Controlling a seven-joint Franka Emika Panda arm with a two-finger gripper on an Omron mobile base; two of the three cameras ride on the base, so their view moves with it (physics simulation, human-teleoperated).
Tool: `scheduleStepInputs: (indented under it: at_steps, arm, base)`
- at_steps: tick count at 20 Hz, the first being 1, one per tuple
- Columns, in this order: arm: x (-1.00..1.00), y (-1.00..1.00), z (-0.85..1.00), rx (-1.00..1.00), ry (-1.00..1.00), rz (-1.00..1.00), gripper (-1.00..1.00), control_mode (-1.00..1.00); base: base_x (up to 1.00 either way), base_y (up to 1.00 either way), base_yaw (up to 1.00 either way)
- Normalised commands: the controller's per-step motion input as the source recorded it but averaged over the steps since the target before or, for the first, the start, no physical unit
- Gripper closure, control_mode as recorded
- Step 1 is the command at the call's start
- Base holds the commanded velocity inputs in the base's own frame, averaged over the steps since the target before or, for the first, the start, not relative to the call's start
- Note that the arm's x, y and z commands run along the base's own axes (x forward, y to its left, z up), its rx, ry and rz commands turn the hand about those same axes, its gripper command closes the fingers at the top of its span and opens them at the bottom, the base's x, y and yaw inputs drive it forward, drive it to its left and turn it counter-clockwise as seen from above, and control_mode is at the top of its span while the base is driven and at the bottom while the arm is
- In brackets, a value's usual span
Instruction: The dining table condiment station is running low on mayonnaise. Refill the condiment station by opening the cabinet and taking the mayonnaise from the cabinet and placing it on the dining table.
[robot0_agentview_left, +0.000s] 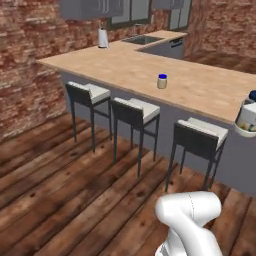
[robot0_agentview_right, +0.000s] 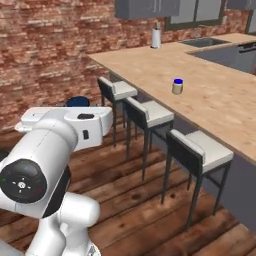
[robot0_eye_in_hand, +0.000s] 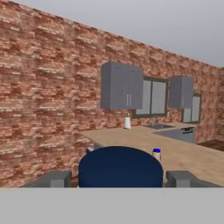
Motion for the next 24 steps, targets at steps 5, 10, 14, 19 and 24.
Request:
scheduleStepInputs:
  at_steps: [5, 10, 14, 19, 24]
  arm:
    - [0.0, 0.0, 0.0, 0.0, 0.0, 0.0, 1.0, 1.0]
    - [0.0, 0.0, 0.0, 0.0, 0.0, 0.0, 1.0, 1.0]
    - [0.0, 0.0, 0.0, 0.0, 0.0, 0.0, 1.0, 1.0]
    - [0.0, 0.0, 0.0, 0.0, 0.0, 0.0, 1.0, 1.0]
    - [0.0, 0.0, 0.0, 0.0, 0.0, 0.0, 1.0, 1.0]
  base:
    - [1.0, 0.82, -0.56]
    - [1.0, 0.82, -0.54]
    - [1.0, 0.7, -0.51]
    - [1.0, 0.43, -0.41]
    - [0.86, 0.03, -0.31]
